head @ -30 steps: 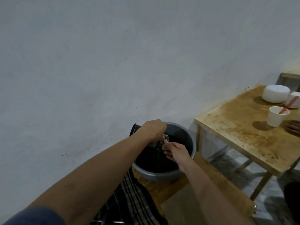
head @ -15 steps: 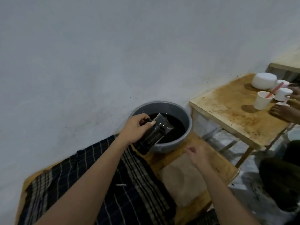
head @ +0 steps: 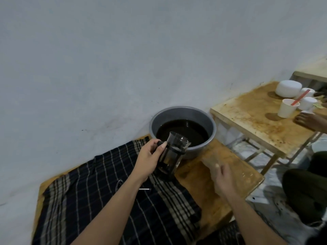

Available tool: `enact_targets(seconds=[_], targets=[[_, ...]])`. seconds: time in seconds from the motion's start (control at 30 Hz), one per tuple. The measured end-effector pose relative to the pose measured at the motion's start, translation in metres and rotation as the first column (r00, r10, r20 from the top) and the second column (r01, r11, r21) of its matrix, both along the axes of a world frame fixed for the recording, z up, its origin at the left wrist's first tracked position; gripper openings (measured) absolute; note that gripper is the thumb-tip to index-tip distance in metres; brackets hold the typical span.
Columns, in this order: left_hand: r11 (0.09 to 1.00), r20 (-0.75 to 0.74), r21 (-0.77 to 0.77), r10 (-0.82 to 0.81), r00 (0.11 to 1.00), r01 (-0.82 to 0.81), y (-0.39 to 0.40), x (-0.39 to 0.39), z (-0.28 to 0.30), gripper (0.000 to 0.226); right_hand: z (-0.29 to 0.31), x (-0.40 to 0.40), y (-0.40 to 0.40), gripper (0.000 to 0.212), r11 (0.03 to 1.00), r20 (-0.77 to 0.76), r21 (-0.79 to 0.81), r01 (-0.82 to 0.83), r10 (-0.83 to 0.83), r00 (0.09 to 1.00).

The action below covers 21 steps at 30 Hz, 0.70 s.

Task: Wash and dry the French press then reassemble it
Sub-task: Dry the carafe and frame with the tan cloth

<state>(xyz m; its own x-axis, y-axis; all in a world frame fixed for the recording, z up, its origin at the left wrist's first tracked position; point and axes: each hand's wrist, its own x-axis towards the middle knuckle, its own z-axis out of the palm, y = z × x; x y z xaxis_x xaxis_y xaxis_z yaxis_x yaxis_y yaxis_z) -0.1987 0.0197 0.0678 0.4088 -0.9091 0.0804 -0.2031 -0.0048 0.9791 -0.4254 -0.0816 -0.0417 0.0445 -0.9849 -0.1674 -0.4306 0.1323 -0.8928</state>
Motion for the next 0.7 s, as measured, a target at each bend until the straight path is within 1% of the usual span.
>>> enact_targets(seconds=[0.03, 0.07, 0.1, 0.13, 0.17, 0.2, 0.23, 0.27, 0.3, 0.33, 0.37, 0.4, 0.43, 0.47, 0.5, 0.57, 0.6, 0.63, 0.67, 0.7], targets=[[1.000, 0.008, 0.010, -0.009, 1.000, 0.009, 0.001, 0.004, 0.001, 0.013, 0.018, 0.001, -0.002, 0.018, 0.996, 0.229, 0.084, 0.037, -0.055, 0.972], [1.000, 0.008, 0.023, -0.015, 1.000, 0.015, 0.001, 0.006, 0.002, 0.011, 0.037, 0.003, -0.003, 0.021, 0.988, 0.439, 0.150, 0.027, -0.091, 0.894], [0.999, -0.002, 0.032, -0.011, 1.000, 0.011, 0.001, 0.009, 0.003, 0.009, 0.055, 0.004, -0.004, 0.029, 0.986, 0.582, 0.164, 0.010, -0.105, 0.807], [0.999, -0.022, 0.041, 0.005, 1.000, -0.004, -0.001, 0.009, 0.004, 0.009, 0.073, 0.005, -0.004, 0.036, 0.991, 0.665, 0.135, -0.006, -0.086, 0.741], [0.998, -0.040, 0.050, 0.037, 0.999, -0.035, -0.003, 0.008, 0.004, 0.011, 0.093, 0.007, -0.002, 0.037, 0.997, 0.696, 0.066, -0.033, -0.022, 0.717], [0.996, -0.043, 0.048, 0.077, 0.996, -0.074, -0.006, 0.006, 0.004, 0.013, 0.111, 0.011, 0.001, 0.033, 0.997, 0.688, -0.023, -0.080, 0.073, 0.722], [0.993, -0.024, 0.041, 0.110, 0.994, -0.109, -0.009, 0.004, 0.005, 0.015, 0.127, 0.017, 0.004, 0.030, 0.984, 0.637, -0.110, -0.142, 0.179, 0.750], [0.991, 0.002, 0.027, 0.133, 0.991, -0.133, -0.012, 0.001, 0.006, 0.016, 0.139, 0.025, 0.009, 0.028, 0.955, 0.526, -0.191, -0.227, 0.295, 0.798], [0.989, 0.032, 0.016, 0.148, 0.988, -0.149, -0.016, 0.000, 0.008, 0.017, 0.149, 0.034, 0.017, 0.025, 0.898, 0.350, -0.273, -0.344, 0.426, 0.834], [0.987, 0.059, 0.010, 0.162, 0.985, -0.162, -0.019, -0.002, 0.010, 0.019, 0.149, 0.042, 0.022, 0.026, 0.819, 0.131, -0.340, -0.462, 0.528, 0.839], [0.984, 0.097, 0.020, 0.173, 0.980, -0.175, -0.021, -0.004, 0.012, 0.020, 0.143, 0.048, 0.026, 0.031, 0.740, -0.087, -0.394, -0.545, 0.561, 0.823], [0.982, 0.156, 0.037, 0.176, 0.972, -0.184, -0.023, -0.005, 0.014, 0.021, 0.138, 0.053, 0.025, 0.035, 0.689, -0.217, -0.444, -0.573, 0.538, 0.815], [0.981, 0.242, 0.054, 0.166, 0.956, -0.184, -0.024, -0.007, 0.014, 0.020, 0.132, 0.056, 0.023, 0.035, 0.671, -0.282, -0.469, -0.574, 0.502, 0.817], [0.980, 0.341, 0.053, 0.162, 0.926, -0.190, -0.024, -0.010, 0.014, 0.018, 0.131, 0.058, 0.019, 0.032, 0.670, -0.306, -0.477, -0.569, 0.480, 0.822], [0.977, 0.446, 0.044, 0.168, 0.879, -0.208, -0.024, -0.013, 0.015, 0.016, 0.132, 0.060, 0.016, 0.033, 0.699, -0.286, -0.447, -0.558, 0.479, 0.830], [0.960, 0.639, 0.023, 0.200, 0.742, -0.279, -0.025, -0.022, 0.019, 0.020, 0.139, 0.066, 0.008, 0.043, 0.814, -0.141, -0.293, -0.502, 0.483, 0.864], [0.951, 0.706, 0.013, 0.210, 0.676, -0.309, -0.026, -0.027, 0.023, 0.022, 0.144, 0.070, 0.003, 0.045, 0.865, -0.038, -0.172, -0.471, 0.472, 0.881], [0.946, 0.750, 0.012, 0.207, 0.629, -0.325, -0.027, -0.031, 0.026, 0.022, 0.146, 0.071, -0.001, 0.044, 0.882, 0.047, -0.050, -0.469, 0.471, 0.881], [0.943, 0.776, 0.021, 0.195, 0.600, -0.333, -0.028, -0.036, 0.030, 0.023, 0.147, 0.069, -0.003, 0.041, 0.865, 0.112, 0.026, -0.501, 0.496, 0.861], [0.941, 0.785, 0.046, 0.172, 0.595, -0.334, -0.029, -0.038, 0.033, 0.023, 0.146, 0.066, -0.003, 0.037, 0.828, 0.147, 0.021, -0.561, 0.552, 0.820]])
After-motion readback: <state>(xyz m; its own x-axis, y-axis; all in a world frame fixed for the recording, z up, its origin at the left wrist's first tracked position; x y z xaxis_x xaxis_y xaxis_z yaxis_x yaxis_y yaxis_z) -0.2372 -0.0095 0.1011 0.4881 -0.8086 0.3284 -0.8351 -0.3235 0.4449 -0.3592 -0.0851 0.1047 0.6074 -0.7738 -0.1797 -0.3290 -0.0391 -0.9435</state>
